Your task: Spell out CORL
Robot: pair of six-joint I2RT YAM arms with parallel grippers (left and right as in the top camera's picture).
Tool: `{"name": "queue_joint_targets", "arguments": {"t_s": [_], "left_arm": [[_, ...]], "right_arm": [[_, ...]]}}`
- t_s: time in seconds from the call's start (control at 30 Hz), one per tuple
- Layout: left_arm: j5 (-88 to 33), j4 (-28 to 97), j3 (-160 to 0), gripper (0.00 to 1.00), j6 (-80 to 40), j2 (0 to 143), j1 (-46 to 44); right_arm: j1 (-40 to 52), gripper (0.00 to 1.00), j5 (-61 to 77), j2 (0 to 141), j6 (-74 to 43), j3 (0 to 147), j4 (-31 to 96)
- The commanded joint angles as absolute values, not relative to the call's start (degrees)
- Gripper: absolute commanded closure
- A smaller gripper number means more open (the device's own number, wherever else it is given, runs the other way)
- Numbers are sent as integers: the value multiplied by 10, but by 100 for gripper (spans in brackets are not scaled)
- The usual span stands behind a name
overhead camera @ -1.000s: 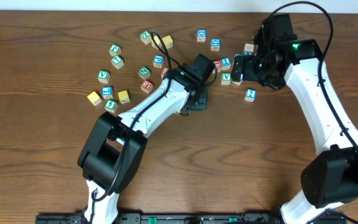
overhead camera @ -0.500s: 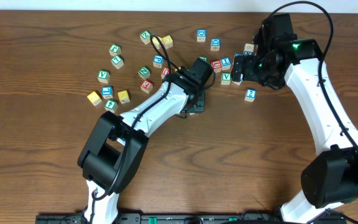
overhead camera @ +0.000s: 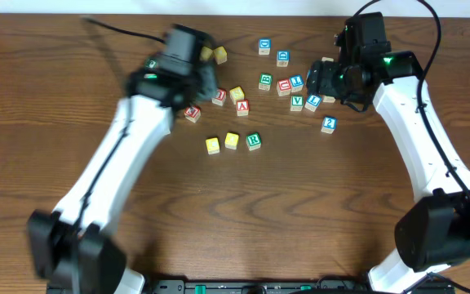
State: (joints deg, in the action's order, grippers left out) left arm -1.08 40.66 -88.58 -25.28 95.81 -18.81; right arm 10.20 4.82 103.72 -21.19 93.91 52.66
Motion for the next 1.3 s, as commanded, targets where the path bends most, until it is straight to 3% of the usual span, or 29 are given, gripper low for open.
{"name": "queue_joint_targets", "arguments": {"t_s": [0.0, 0.3, 1.0, 1.07, 1.27], "left_arm": [[-4, 422, -892, 54, -235, 931, -151], [-4, 437, -891, 48, -214, 934, -85], [-4, 445, -884, 46, -214, 937, -84], [-4, 445, -884, 46, -214, 937, -84], [-4, 445, -884, 46, -214, 937, -84]], "right_arm": [[105, 26, 29, 1080, -284, 940, 511], [104, 35, 29, 1180, -298, 940, 458], [102, 66, 16, 1267, -299, 940, 397], [101, 66, 16, 1267, -297, 940, 401], [102, 46, 36, 1267, -261, 940, 396]]}}
